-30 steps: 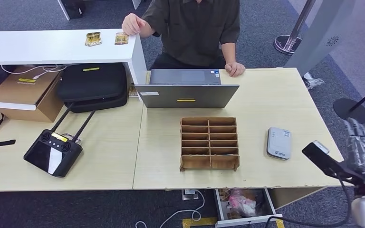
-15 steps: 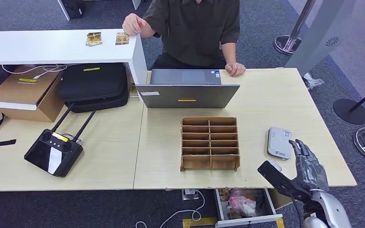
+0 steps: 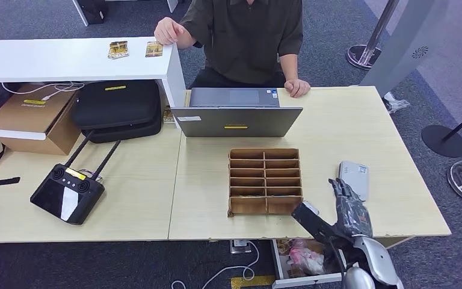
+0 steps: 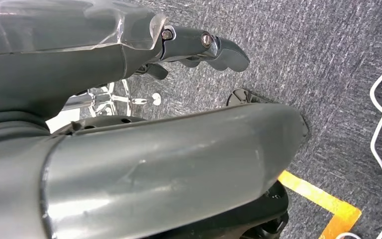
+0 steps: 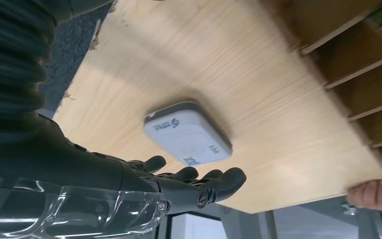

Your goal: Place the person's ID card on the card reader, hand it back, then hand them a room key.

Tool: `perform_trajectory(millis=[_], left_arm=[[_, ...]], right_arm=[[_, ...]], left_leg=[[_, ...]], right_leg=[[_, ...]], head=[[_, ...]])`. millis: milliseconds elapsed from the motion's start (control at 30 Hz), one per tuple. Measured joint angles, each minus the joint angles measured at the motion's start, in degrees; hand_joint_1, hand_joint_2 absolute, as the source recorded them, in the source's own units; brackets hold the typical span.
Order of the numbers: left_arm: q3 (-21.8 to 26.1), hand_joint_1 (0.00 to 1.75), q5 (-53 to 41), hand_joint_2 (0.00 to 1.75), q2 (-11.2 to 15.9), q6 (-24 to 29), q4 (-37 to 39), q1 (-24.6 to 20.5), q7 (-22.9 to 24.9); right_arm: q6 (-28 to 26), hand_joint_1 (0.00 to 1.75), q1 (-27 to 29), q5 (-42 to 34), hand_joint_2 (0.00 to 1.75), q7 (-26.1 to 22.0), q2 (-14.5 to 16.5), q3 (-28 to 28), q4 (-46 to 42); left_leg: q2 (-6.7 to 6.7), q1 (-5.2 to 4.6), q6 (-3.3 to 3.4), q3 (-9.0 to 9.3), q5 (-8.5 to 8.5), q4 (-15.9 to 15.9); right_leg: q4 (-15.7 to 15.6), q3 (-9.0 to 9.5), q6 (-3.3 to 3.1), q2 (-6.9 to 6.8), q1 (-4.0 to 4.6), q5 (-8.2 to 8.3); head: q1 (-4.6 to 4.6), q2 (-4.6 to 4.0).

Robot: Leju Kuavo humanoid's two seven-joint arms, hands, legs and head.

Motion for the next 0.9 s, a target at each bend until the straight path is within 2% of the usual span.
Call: perform_trajectory(millis=[433, 533, 633, 900], left_arm=[[0.0, 0.00, 0.2, 0.00, 0.4, 0.3, 0.0, 0.0, 0.0], [0.1, 0.00, 0.5, 0.00, 0.5, 0.3, 0.0, 0.0, 0.0], [0.3, 0.00, 1.1, 0.00, 0.6, 0.3, 0.0, 0.0, 0.0], [0.5, 0.00, 1.8, 0.00, 0.7, 0.3, 0.0, 0.1, 0.0]], right_arm=[[-0.3, 0.00, -7.2, 2.5, 1.75, -0.6, 5.4, 3.5, 8.8], [-1.2, 0.00, -7.6, 3.9, 1.75, -0.1, 5.9, 3.5, 9.3], [-0.8, 0.00, -6.9, 7.1, 1.75, 0.8, 4.7, 2.9, 6.9], [0.2, 0.00, -3.0, 7.5, 1.75, -0.5, -3.8, -1.8, -4.6]], left_leg=[[0.02, -0.01, 0.00, 0.02, 0.00, 0.0], [0.03, -0.01, 0.00, 0.02, 0.00, 0.0], [0.03, -0.03, 0.00, 0.02, 0.00, 0.0], [0.06, -0.08, 0.05, 0.00, -0.08, 0.0]], right_leg=[[0.0, 0.01, 0.00, 0.03, -0.01, 0.00], [0.0, 0.00, 0.00, 0.03, -0.01, 0.00], [0.0, -0.01, 0.00, 0.03, -0.02, 0.00], [-0.1, 0.01, 0.05, 0.06, -0.07, -0.01]], head=[[-0.01, 0.00], [-0.01, 0.00], [-0.01, 0.00], [0.01, 0.00]])
